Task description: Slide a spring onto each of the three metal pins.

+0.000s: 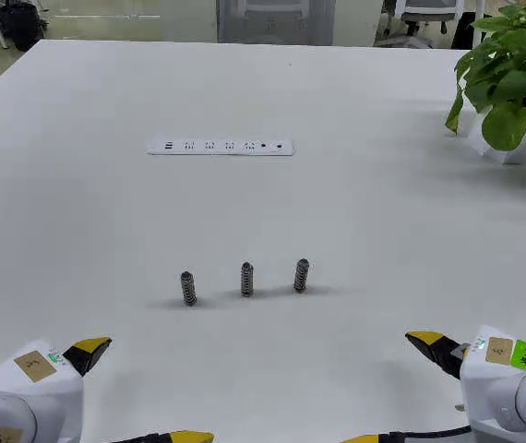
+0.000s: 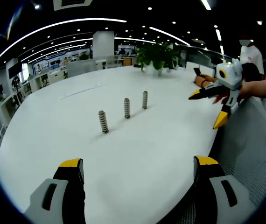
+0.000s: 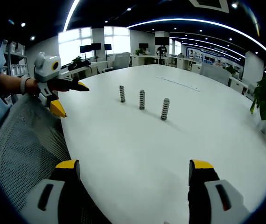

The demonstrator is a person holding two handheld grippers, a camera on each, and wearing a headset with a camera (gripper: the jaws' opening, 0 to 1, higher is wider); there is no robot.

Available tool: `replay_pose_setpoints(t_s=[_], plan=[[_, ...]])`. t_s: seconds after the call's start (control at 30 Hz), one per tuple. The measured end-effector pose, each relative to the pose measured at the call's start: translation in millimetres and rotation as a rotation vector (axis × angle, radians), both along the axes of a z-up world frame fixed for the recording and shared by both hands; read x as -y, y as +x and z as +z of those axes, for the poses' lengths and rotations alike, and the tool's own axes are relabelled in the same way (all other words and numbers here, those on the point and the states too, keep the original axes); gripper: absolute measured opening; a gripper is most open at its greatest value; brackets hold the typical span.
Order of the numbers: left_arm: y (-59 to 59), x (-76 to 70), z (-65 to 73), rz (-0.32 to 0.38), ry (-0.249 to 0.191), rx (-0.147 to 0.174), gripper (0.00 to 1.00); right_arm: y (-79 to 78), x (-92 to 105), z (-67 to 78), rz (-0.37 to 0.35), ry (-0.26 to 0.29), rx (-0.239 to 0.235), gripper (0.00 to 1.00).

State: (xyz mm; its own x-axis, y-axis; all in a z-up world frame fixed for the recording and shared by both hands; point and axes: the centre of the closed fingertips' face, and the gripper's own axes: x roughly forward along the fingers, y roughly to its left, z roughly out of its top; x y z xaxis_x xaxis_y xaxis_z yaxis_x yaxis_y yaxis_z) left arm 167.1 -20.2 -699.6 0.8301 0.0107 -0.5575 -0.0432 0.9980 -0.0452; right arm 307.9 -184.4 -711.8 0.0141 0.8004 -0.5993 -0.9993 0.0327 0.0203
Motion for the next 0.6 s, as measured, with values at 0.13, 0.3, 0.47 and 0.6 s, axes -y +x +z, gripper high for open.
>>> replay_pose_setpoints(t_s=[0.13, 0.3, 0.47, 0.6], plan=[[-0.3, -0.6, -1.2, -0.002, 0.000, -0.002, 0.99, 0.1, 0.3, -1.0, 0.001, -0.003, -0.001, 0.98], [-0.3, -0.9, -1.1, 0.000, -0.003, 0.001, 1.00, 0.9, 0.5, -3.1, 0.001, -0.004, -0.004, 0.97], [0.0, -2.1, -1.4, 0.005, -0.006, 0.003, 0.99, 0.8, 1.2, -3.3, 0.002, -0.009, -0.004, 0.97], [0.5, -2.0, -1.0, 0.007, -0.006, 0.005, 0.99, 1.7, 0.8, -4.8, 0.000, -0.005, -0.010, 0.97]])
